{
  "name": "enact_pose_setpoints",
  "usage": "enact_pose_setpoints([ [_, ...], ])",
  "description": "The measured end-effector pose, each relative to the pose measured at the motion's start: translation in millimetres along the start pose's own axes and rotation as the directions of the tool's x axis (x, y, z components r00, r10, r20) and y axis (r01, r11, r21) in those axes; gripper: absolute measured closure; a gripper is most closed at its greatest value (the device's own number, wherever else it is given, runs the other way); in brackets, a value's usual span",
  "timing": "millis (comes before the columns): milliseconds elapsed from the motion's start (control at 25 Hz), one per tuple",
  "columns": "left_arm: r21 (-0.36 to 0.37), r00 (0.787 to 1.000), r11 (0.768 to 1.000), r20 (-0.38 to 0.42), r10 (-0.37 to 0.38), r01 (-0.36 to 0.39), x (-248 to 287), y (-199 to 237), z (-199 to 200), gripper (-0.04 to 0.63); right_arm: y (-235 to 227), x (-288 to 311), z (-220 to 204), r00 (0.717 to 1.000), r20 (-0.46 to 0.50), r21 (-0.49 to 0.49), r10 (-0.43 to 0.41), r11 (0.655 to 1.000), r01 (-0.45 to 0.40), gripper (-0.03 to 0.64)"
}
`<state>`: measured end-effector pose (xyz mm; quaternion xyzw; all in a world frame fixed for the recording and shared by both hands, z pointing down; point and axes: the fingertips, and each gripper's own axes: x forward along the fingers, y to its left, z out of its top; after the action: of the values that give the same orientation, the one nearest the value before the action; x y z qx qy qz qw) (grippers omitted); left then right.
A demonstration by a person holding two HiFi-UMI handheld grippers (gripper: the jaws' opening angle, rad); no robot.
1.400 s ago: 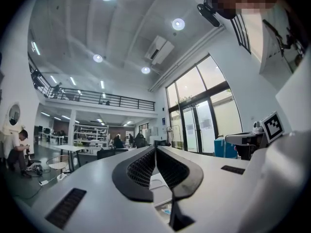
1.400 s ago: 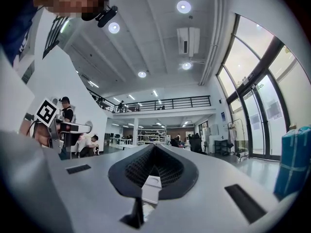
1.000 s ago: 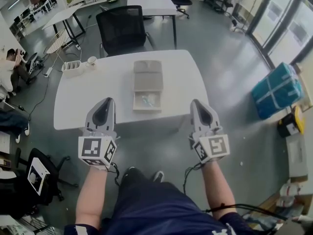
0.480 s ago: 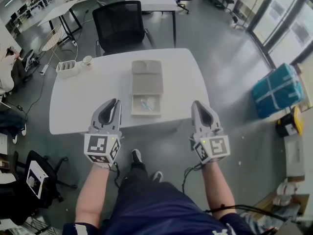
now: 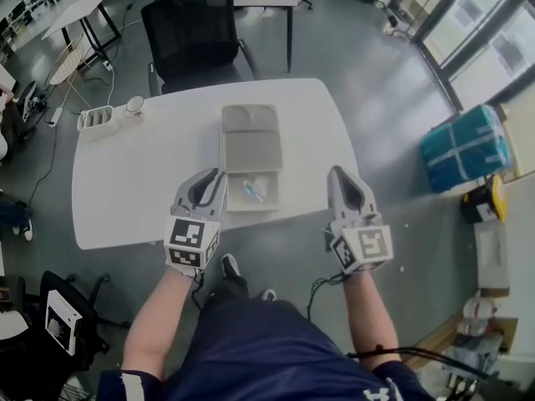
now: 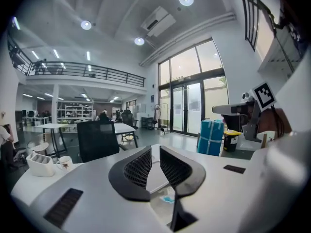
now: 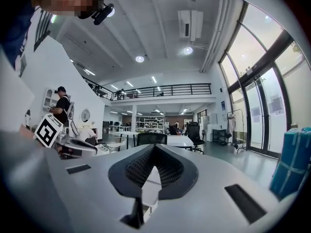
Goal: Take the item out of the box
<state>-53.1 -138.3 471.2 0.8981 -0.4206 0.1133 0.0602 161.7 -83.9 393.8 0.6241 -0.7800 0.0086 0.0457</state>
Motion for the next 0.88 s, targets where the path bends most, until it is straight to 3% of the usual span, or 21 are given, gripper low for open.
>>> enact_pose_setpoints([
  [240, 0.012, 0.99, 0.993, -0.087, -0.112, 0.114, 37, 8, -32, 0.508, 4, 30, 3, 0.999, -0.016, -0.008, -0.032, 0.999, 0.032, 0.599],
  [480, 0.047, 0.956, 0.974, -0.204, -0.209, 0.223, 71, -6, -73, 0.497, -2, 42, -6, 0.998, -0.043, -0.005, -0.055, 0.998, 0.055, 0.6],
  [640, 0.049, 0.919, 0.959, -0.303, -0.253, 0.28, 87, -22, -102, 0.488, -12, 48, -15, 0.997, -0.054, 0.014, -0.053, 0.998, 0.054, 0.6],
  [880, 0.046, 0.839, 0.95, -0.484, -0.249, 0.308, 111, -44, -147, 0.485, -34, 65, -30, 0.997, -0.076, 0.041, 0.003, 0.999, 0.0, 0.598],
])
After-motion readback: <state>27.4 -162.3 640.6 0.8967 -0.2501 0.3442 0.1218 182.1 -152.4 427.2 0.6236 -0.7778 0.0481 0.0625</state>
